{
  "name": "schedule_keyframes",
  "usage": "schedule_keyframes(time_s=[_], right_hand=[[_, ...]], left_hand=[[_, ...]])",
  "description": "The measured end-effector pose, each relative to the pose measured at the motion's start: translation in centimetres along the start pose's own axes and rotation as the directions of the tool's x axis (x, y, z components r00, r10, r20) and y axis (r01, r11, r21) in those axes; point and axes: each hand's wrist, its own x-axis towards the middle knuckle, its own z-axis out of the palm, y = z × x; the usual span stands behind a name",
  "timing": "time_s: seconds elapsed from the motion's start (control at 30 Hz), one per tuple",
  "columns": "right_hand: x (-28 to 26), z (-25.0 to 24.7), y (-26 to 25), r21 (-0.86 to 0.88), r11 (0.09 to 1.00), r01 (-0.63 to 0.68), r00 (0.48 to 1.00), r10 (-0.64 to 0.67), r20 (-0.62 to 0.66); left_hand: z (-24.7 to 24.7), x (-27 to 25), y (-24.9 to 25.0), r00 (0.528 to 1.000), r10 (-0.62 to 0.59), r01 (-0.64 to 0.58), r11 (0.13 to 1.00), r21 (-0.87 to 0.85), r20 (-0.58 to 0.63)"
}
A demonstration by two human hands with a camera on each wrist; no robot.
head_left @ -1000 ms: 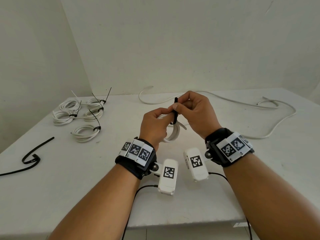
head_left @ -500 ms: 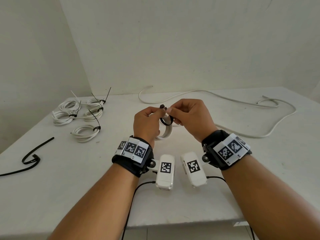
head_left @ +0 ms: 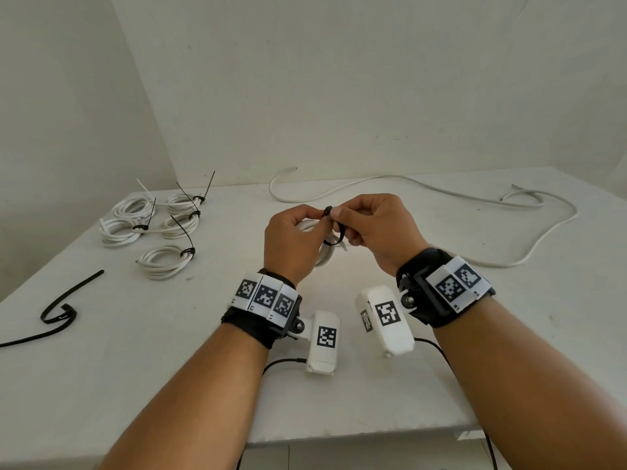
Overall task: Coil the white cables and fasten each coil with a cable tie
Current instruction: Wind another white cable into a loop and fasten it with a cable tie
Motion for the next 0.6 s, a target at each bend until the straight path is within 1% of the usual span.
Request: schedule_keyframes(time_s=[0.1,0.23,0.33,0.4,0.47,0.53,0.6], right_hand=[[0.07,-0.46,-0.24,0.111,0.991,-0.071,0.996,0.065,0.057],[0.14,-0.88,-0.49,0.197,0.974,-0.111,0.988,0.087,0.124],[0.02,-0.92,-0.75,0.241,0.965,-0.103,0.991,0.079,0.108],[-0.11,-0.66,-0.89,0.208,0.976,-0.058,0.996,0.042,0.081],[-0.18,-0.45,-0.97,0.104,0.994,-0.014,0.996,0.005,0.092],[-0.20,-0.50,-0.94,-0.028,0.999,-0.019,0.991,0.023,0.132],[-0.26,-0.65,-0.90,-0.072,0.997,-0.026,0.988,0.037,0.151]], left_hand=[[-0.03,0.00,0.07,0.997,0.075,-0.076,0.997,0.023,0.019],[-0.12,-0.06,0.31,0.988,0.154,-0.155,0.987,0.040,0.018],[-0.30,-0.17,0.54,0.977,0.207,-0.211,0.973,0.095,0.051],[-0.42,-0.06,0.53,0.978,0.208,-0.210,0.972,0.109,0.023],[-0.66,0.23,0.33,0.981,0.192,-0.187,0.976,0.113,-0.035],[-0.92,0.54,-0.02,0.983,0.165,-0.157,0.982,0.102,-0.075],[-0.99,0.67,-0.19,0.985,0.152,-0.145,0.985,0.099,-0.076]])
